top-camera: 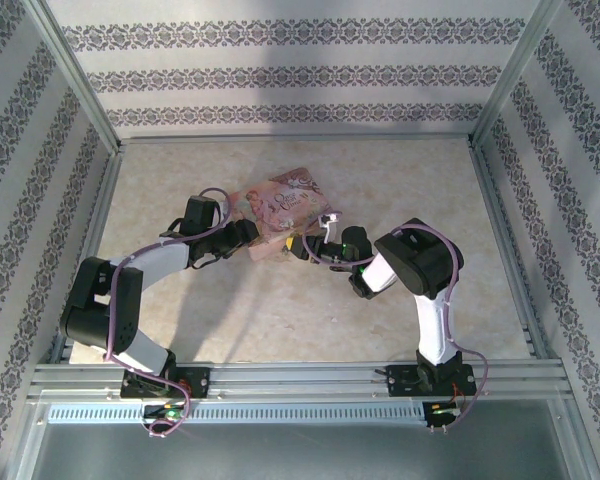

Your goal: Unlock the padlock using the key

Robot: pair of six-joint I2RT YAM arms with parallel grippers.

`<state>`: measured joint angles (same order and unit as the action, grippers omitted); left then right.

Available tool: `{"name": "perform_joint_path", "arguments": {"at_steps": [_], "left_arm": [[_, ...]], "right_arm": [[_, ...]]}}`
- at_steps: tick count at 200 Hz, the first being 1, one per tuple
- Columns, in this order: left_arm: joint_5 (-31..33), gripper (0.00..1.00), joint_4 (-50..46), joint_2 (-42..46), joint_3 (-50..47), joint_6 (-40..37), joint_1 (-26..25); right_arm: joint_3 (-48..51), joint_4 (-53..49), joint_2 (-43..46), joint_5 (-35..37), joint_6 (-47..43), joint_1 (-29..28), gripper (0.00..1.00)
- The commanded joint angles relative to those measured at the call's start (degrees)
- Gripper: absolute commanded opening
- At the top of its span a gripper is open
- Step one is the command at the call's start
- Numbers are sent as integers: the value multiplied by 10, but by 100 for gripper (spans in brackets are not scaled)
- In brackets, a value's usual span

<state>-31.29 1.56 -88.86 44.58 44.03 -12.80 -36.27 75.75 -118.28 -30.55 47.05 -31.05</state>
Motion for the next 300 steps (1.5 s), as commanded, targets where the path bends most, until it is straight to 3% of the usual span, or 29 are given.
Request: {"name": "perform_joint_path", "arguments": {"at_steps": [1,200,265,300], "left_arm": [[5,60,-42,0,-7,1,-8],[9,60,-41,2,-9,3,-8],[14,60,-40,9,-18,5,-9],[17,60,-40,14,-22,5,-9]], "right_arm": [[-8,35,-4,-22,4,-10,52],[21,35,10,-4,-2,-10,19],[36,35,18,39,10,-8,3],[38,36,27,59,25,-9,1]]}}
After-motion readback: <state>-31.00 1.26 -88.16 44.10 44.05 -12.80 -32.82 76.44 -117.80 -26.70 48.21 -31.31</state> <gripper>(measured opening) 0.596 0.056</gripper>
